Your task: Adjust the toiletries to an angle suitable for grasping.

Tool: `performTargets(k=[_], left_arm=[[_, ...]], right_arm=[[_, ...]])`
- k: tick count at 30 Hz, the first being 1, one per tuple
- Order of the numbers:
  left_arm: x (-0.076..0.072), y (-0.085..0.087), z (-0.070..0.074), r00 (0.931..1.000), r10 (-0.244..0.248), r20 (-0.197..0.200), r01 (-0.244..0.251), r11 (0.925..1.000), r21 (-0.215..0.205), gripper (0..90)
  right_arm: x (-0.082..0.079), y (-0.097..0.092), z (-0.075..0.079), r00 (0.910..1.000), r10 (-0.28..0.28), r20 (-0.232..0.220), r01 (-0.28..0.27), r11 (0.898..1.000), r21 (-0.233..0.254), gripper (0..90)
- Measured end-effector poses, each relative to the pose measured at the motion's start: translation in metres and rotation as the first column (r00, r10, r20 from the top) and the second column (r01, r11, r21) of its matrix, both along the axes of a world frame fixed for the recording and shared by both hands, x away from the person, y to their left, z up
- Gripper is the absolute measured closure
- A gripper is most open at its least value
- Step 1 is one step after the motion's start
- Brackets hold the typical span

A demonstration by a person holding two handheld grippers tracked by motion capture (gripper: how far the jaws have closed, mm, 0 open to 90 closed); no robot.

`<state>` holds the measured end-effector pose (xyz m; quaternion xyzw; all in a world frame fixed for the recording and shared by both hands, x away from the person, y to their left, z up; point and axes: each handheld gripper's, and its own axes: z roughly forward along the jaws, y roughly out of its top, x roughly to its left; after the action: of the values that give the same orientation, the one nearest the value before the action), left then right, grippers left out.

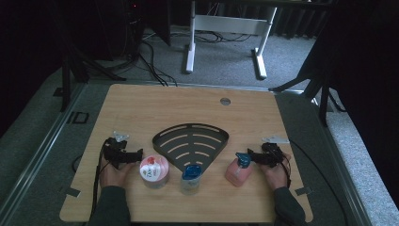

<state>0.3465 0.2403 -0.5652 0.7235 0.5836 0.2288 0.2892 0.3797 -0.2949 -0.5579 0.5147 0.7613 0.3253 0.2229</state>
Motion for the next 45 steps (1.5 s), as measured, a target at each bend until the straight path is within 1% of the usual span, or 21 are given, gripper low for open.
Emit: performTargets(k=[2,4,8,9,10,12,16,17,18,22,27,29,30,34,35,36,37,39,42,43,45], left_arm=[[0.000,0.000,0.000,1.0000,0.003,-0.001,-0.003,1.0000,-0.001,1.2],[0.000,-0.001,0.000,1.0000,0.006,-0.001,-0.006,1.0000,-0.001,1.2],[0.000,-0.001,0.000,1.0000,0.009,-0.001,-0.009,1.0000,-0.001,1.2],[0.000,-0.001,0.000,0.9999,0.010,-0.001,-0.010,0.9999,-0.001,1.2],[0.000,-0.001,0.000,0.9999,0.012,-0.001,-0.012,0.9999,0.000,1.2],[0.000,-0.002,0.000,0.9999,0.015,-0.001,-0.015,0.9999,-0.001,1.2],[0.000,-0.002,0.000,0.9999,0.015,-0.001,-0.015,0.9999,-0.001,1.2],[0.000,-0.002,0.000,0.9999,0.015,-0.001,-0.015,0.9999,-0.001,1.2],[0.000,-0.002,0.000,0.9999,0.015,-0.001,-0.015,0.9999,-0.001,1.2],[0.000,-0.002,0.000,0.9999,0.016,-0.001,-0.016,0.9999,-0.001,1.2],[0.000,-0.002,0.000,0.9999,0.016,-0.001,-0.016,0.9999,0.000,1.2],[0.000,-0.002,0.000,0.9999,0.016,-0.001,-0.016,0.9999,0.000,1.2],[0.000,-0.002,0.000,0.9999,0.016,-0.001,-0.016,0.9999,0.000,1.2],[0.000,-0.002,0.000,0.9999,0.015,-0.001,-0.015,0.9999,0.000,1.2],[0.000,-0.002,0.000,0.9999,0.015,-0.001,-0.015,0.9999,0.000,1.2],[-0.001,-0.002,0.000,0.9999,0.015,-0.001,-0.015,0.9999,0.000,1.2],[-0.001,-0.002,0.000,0.9999,0.015,-0.001,-0.015,0.9999,0.000,1.2],[-0.001,-0.002,0.000,0.9999,0.015,-0.001,-0.015,0.9999,0.000,1.2],[-0.001,-0.002,0.000,0.9999,0.015,-0.001,-0.015,0.9999,0.000,1.2],[-0.001,-0.002,0.000,0.9999,0.015,-0.001,-0.015,0.9999,0.000,1.2],[-0.001,-0.002,0.000,0.9999,0.015,-0.001,-0.015,0.9999,0.000,1.2]], right_arm=[[0.000,0.001,0.002,0.9999,-0.002,-0.012,0.002,1.000,-0.004,29.1],[-0.001,0.001,0.003,0.9998,-0.002,-0.019,0.002,1.000,-0.008,30.0],[-0.002,0.001,0.003,0.9996,0.014,-0.023,-0.014,1.000,-0.010,29.4],[-0.003,0.001,0.003,0.9996,0.015,-0.024,-0.016,1.000,-0.012,32.3],[-0.003,0.000,0.004,0.9996,0.019,-0.021,-0.020,1.000,-0.011,37.9],[-0.005,-0.001,0.006,0.9989,0.040,-0.026,-0.040,0.999,0.012,44.7],[-0.012,-0.002,0.013,0.9976,0.070,0.003,-0.070,0.997,0.020,59.6],[-0.015,-0.002,0.017,0.9963,0.085,0.010,-0.085,0.996,0.033,65.4],[-0.017,-0.001,0.019,0.9956,0.093,0.013,-0.094,0.995,0.035,68.5],[-0.032,0.001,0.027,0.9888,0.148,0.022,-0.148,0.989,0.024,88.7],[-0.051,-0.003,0.033,0.9843,0.174,0.027,-0.175,0.984,0.016,90.0],[-0.055,-0.005,0.034,0.9836,0.179,0.027,-0.179,0.984,0.018,90.0],[-0.063,-0.007,0.035,0.9823,0.184,0.033,-0.185,0.983,0.016,90.0],[-0.079,-0.011,0.037,0.9794,0.198,0.040,-0.199,0.980,0.025,90.0],[-0.079,-0.011,0.037,0.9794,0.198,0.040,-0.199,0.980,0.025,90.0],[-0.088,-0.011,0.038,0.9770,0.209,0.043,-0.210,0.977,0.022,90.0],[-0.088,-0.011,0.038,0.9770,0.209,0.043,-0.210,0.977,0.022,90.0],[-0.098,-0.008,0.039,0.9728,0.227,0.047,-0.228,0.974,0.019,90.0],[-0.103,-0.007,0.040,0.9698,0.238,0.052,-0.239,0.971,0.016,90.0],[-0.110,-0.004,0.041,0.9669,0.249,0.054,-0.251,0.968,0.019,90.0],[-0.116,-0.001,0.040,0.9635,0.262,0.056,-0.263,0.965,0.018,90.0]])
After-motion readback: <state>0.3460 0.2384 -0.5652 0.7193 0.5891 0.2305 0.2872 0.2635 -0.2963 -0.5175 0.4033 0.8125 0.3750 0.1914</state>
